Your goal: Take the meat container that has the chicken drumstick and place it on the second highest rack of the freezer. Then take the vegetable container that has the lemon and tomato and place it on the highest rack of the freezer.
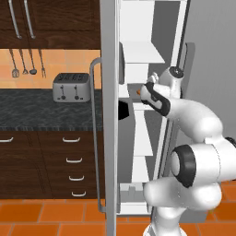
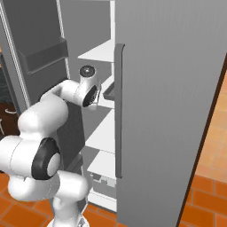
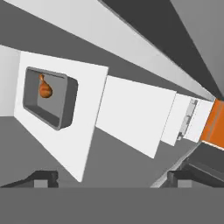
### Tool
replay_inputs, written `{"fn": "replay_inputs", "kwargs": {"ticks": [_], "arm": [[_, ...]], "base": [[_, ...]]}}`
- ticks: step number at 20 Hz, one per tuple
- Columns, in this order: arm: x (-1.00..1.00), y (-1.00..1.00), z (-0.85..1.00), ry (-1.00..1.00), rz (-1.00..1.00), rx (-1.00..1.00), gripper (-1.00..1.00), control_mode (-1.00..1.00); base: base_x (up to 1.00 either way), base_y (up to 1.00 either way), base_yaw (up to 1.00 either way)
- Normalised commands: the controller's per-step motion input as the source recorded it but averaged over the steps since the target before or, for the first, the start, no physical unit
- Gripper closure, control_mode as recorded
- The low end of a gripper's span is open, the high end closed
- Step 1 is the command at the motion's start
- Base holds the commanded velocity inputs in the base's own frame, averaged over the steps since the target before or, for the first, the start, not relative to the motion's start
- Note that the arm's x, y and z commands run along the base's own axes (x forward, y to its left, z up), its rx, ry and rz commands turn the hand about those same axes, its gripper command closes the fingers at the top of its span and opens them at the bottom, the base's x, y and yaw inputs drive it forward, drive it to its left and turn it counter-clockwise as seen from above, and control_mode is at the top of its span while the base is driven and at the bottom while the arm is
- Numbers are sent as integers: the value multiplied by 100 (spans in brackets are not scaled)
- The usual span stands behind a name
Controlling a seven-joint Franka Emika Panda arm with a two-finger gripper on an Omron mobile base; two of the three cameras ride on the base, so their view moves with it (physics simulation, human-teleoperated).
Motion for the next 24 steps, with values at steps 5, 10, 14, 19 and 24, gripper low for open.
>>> {"fn": "replay_inputs", "kwargs": {"ticks": [5,10,14,19,24], "arm": [[-100,-11,62,-22,1,-14,-100,-100],[-100,-16,34,-9,13,-15,-100,-100],[-100,-3,20,-2,19,-16,-100,-100],[-100,0,6,0,18,-19,-100,-100],[-100,1,2,0,15,-10,-100,-100]], "base": [[0,0,0],[0,0,0],[0,0,0],[0,0,0],[0,0,0]]}}
